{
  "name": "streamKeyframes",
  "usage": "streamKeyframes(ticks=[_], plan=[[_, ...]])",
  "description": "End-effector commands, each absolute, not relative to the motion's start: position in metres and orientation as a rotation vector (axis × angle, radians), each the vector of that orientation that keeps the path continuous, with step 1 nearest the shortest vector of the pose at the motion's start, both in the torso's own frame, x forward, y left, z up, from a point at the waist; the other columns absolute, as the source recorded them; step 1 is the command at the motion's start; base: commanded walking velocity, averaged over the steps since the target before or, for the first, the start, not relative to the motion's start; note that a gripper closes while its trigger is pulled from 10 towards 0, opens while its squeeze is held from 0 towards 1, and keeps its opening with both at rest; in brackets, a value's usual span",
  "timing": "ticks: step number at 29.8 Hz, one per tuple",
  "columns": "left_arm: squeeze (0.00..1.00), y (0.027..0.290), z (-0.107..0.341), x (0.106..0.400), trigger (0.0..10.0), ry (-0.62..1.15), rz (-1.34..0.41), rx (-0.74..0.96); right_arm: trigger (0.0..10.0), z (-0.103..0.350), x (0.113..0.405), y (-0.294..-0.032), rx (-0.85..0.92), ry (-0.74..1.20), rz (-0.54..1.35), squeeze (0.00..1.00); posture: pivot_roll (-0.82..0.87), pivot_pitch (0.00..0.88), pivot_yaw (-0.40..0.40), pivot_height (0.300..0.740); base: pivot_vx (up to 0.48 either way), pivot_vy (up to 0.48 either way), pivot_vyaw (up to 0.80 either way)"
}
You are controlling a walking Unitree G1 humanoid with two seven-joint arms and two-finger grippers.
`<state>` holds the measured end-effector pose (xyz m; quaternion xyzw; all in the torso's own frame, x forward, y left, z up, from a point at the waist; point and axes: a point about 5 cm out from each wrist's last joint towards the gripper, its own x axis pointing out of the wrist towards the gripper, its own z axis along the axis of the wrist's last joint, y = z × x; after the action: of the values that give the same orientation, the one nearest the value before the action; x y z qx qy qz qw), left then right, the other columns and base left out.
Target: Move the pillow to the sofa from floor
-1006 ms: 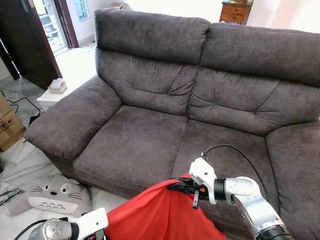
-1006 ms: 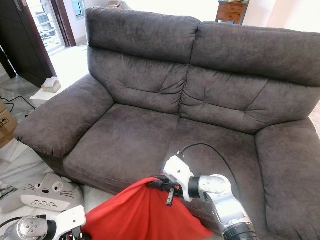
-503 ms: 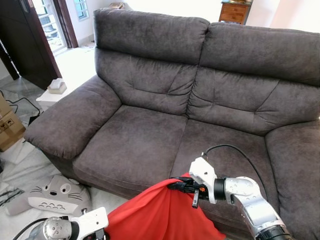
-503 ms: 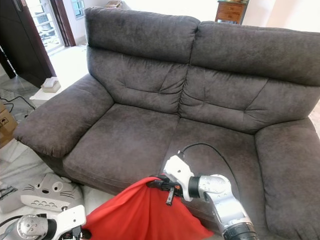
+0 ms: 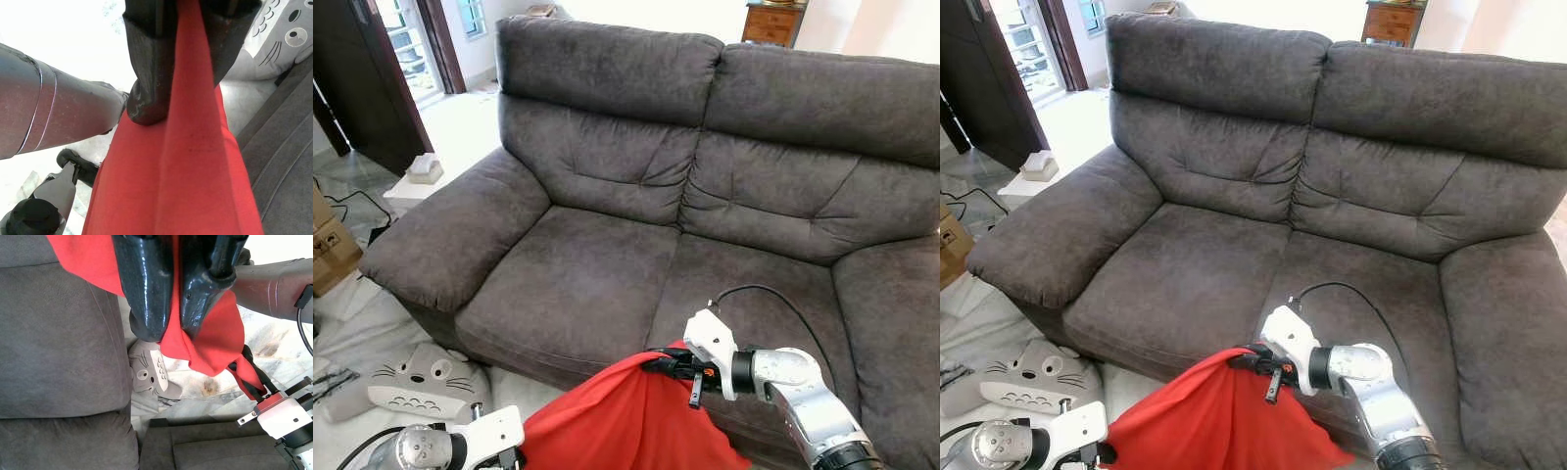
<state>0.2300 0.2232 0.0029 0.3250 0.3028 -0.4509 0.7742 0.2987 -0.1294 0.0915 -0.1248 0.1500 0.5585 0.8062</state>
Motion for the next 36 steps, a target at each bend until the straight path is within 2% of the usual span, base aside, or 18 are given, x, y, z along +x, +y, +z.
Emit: streamKeyframes(ticks=[1, 8, 9, 13, 14, 15, 17, 19, 20, 22, 23, 25, 29, 36], plan=[[0.0, 0.228, 0.005, 0.228, 0.0, 0.663, -0.979, 0.716, 10.0, 0.112, 0.307, -0.127, -0.244, 0.19, 1.181, 0.0, 0.11, 0.074, -0.003, 0.74, 0.0, 0.0, 0.0], [0.0, 0.229, 0.016, 0.239, 0.0, 0.576, -0.892, 0.664, 10.0, 0.106, 0.308, -0.129, -0.231, 0.203, 1.153, 0.0, 0.11, 0.073, -0.002, 0.74, 0.0, 0.0, 0.0], [0.0, 0.227, 0.026, 0.247, 0.0, 0.503, -0.829, 0.607, 10.0, 0.103, 0.308, -0.13, -0.219, 0.207, 1.131, 0.0, 0.11, 0.075, -0.003, 0.74, 0.0, 0.0, 0.0], [0.0, 0.226, 0.048, 0.272, 0.0, 0.333, -0.598, 0.563, 10.0, 0.092, 0.305, -0.13, -0.206, 0.23, 1.079, 0.0, 0.11, 0.074, -0.007, 0.74, 0.0, 0.0, 0.0], [0.0, 0.228, 0.052, 0.276, 1.4, 0.297, -0.537, 0.548, 10.0, 0.087, 0.303, -0.129, -0.207, 0.236, 1.061, 0.0, 0.11, 0.075, -0.008, 0.74, 0.0, 0.0, 0.0], [0.0, 0.23, 0.056, 0.28, 10.0, 0.268, -0.458, 0.502, 10.0, 0.079, 0.3, -0.129, -0.205, 0.25, 1.014, 0.0, 0.11, 0.075, -0.008, 0.74, 0.0, 0.0, 0.0], [0.0, 0.23, 0.056, 0.281, 10.0, 0.264, -0.444, 0.486, 10.0, 0.076, 0.299, -0.129, -0.203, 0.256, 0.996, 0.0, 0.11, 0.076, -0.006, 0.74, 0.0, 0.0, 0.0], [0.0, 0.232, 0.059, 0.285, 10.0, 0.213, -0.274, 0.424, 10.0, 0.065, 0.298, -0.129, -0.171, 0.236, 0.863, 0.0, 0.1, 0.075, -0.004, 0.74, 0.0, 0.0, 0.0], [0.0, 0.232, 0.059, 0.285, 10.0, 0.213, -0.274, 0.424, 10.0, 0.065, 0.298, -0.129, -0.171, 0.236, 0.863, 0.0, 0.1, 0.075, -0.004, 0.74, 0.0, 0.0, 0.0], [0.0, 0.229, 0.064, 0.287, 10.0, 0.14, -0.092, 0.221, 10.0, 0.06, 0.303, -0.132, -0.056, 0.224, 0.658, 0.0, 0.1, 0.073, -0.007, 0.74, 0.0, 0.0, 0.0], [0.0, 0.229, 0.064, 0.287, 10.0, 0.14, -0.092, 0.221, 10.0, 0.06, 0.303, -0.132, -0.056, 0.224, 0.658, 0.0, 0.1, 0.073, -0.007, 0.74, 0.0, 0.0, 0.0], [0.0, 0.225, 0.067, 0.286, 10.0, 0.083, 0.032, 0.096, 10.0, 0.057, 0.306, -0.134, 0.045, 0.222, 0.511, 0.0, 0.09, 0.072, -0.009, 0.74, 0.0, 0.0, 0.0], [0.0, 0.217, 0.068, 0.286, 10.0, 0.051, 0.068, 0.083, 10.0, 0.055, 0.31, -0.139, 0.098, 0.218, 0.37, 0.0, 0.09, 0.064, -0.011, 0.74, 0.0, 0.0, 0.0], [0.0, 0.212, 0.075, 0.288, 10.0, 0.007, 0.076, 0.095, 10.0, 0.064, 0.317, -0.137, 0.11, 0.146, 0.302, 0.0, 0.1, 0.051, -0.008, 0.74, 0.0, 0.0, -0.52]])
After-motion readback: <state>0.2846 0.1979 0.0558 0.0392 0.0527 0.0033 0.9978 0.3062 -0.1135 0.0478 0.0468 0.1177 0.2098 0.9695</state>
